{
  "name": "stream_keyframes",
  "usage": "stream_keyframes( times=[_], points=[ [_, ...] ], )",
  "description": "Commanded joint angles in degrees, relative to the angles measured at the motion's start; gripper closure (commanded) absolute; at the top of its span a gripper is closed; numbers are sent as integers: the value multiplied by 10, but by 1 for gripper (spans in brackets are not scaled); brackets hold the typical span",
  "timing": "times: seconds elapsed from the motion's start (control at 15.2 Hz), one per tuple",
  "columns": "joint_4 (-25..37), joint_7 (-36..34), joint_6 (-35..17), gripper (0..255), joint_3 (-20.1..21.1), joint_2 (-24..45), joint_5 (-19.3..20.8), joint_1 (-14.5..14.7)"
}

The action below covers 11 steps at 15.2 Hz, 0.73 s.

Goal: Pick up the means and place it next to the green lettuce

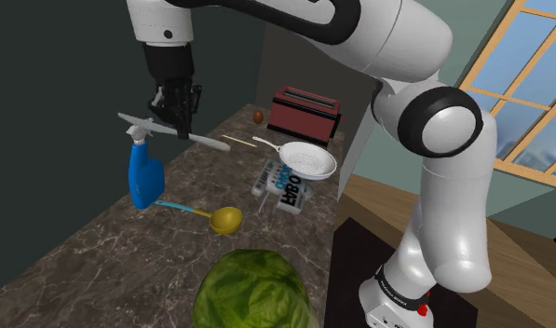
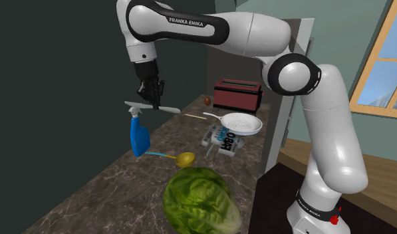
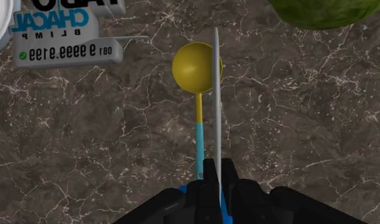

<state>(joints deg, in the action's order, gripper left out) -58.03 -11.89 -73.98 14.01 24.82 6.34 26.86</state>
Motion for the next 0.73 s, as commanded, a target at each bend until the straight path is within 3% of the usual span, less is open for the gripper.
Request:
stream_keyframes(
  times=[0.0, 0.33, 0.53, 0.66],
  points=[
    [11, -25, 4, 255, 6, 8, 1, 20],
    [60, -87, 22, 255, 21, 40, 7, 74],
    [132, -130, 50, 255, 29, 85, 17, 122],
    [82, -130, 20, 255, 30, 65, 11, 113]
  ],
)
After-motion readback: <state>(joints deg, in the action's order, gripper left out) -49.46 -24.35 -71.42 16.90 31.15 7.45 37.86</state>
